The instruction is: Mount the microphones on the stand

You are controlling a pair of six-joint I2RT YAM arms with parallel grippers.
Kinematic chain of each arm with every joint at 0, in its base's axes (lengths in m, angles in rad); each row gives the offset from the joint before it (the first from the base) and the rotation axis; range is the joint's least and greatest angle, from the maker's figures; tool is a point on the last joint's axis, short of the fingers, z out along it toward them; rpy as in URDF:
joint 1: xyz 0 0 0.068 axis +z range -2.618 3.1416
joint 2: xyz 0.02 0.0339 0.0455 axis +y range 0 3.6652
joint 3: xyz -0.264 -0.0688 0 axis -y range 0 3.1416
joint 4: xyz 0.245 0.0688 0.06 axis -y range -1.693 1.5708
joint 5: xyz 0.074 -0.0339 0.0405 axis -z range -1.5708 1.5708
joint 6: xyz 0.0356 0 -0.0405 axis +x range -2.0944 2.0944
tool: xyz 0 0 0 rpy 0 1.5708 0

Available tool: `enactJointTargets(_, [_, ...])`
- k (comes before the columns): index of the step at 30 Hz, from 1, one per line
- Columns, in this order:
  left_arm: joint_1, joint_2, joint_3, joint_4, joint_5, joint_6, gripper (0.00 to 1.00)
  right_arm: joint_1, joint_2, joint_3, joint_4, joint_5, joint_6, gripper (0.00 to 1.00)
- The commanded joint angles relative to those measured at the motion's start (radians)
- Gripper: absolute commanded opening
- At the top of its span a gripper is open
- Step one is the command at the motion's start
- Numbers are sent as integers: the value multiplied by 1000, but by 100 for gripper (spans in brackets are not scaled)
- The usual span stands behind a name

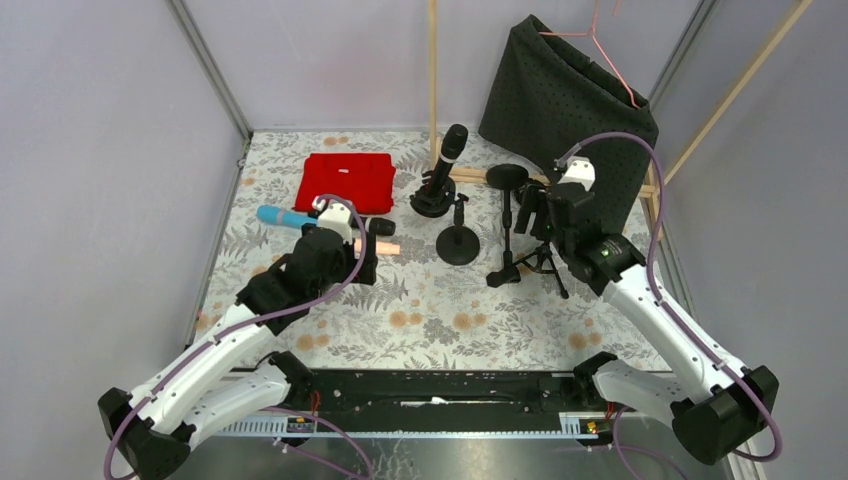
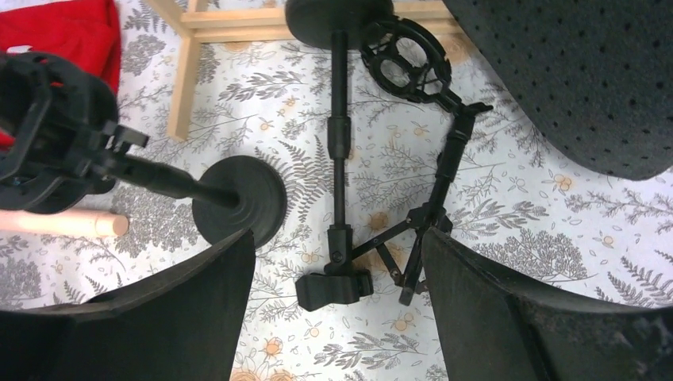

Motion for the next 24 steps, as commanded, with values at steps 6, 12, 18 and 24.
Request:
enactJointTargets(6, [5, 4, -3, 49, 15, 19, 99, -86, 218, 159, -50, -218, -16, 77])
enactJointTargets(12, [5, 3, -3, 49, 11, 19, 99, -139, 446, 293, -74, -270, -41, 70])
enactJointTargets(18, [6, 5, -4, 49, 17, 21, 99, -163, 617, 358, -88, -278, -51, 69])
enactJointTargets(24, [5, 5, -3, 50, 20, 21, 99, -170, 745, 411, -84, -271, -65, 69])
